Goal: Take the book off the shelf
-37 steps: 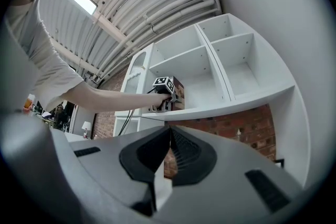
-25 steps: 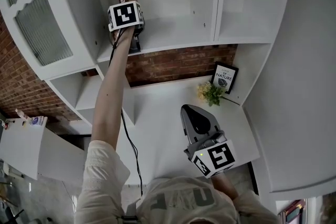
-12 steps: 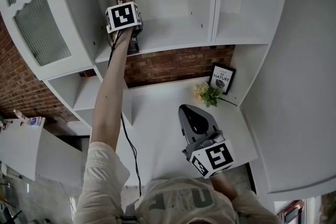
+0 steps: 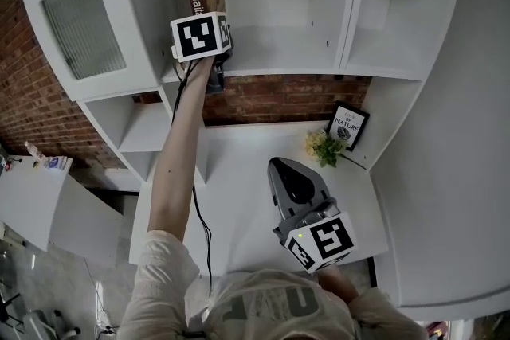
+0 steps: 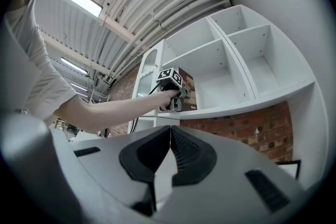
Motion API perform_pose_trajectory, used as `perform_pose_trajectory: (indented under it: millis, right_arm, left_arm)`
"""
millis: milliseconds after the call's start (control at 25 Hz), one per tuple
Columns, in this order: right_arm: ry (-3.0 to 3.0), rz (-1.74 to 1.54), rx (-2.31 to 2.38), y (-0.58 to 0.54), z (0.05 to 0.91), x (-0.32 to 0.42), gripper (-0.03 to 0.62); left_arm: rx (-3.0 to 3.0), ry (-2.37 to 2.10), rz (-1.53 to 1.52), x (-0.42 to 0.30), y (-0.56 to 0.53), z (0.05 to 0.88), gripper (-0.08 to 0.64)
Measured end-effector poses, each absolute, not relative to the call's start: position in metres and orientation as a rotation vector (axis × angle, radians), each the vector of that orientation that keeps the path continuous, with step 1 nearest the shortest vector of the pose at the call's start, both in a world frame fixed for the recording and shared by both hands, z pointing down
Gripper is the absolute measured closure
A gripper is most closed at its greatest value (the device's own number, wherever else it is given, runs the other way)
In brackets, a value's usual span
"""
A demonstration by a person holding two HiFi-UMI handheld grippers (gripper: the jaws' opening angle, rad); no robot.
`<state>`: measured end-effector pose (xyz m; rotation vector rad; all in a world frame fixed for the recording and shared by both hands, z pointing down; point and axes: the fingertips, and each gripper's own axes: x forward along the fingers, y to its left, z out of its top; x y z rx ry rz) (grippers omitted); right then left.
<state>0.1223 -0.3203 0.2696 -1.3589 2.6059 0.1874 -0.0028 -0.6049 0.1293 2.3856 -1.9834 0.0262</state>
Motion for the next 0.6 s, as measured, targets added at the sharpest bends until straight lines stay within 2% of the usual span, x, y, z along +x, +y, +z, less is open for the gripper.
perform_pose_trajectory:
  millis: [280, 600]
  right_arm:
    - [2.702, 0.32, -1.286, -0.308, 0.274, 0.088, 0.577]
    - [2.747, 0.314, -1.243, -0.301, 0.282, 0.082, 0.577]
  left_arm:
    - [2.562, -2.016, -0.114, -0.004, -0.527, 0.111, 0.405]
    - [2.663, -2.213, -0.242, -0.003, -0.407, 0.122, 0.406]
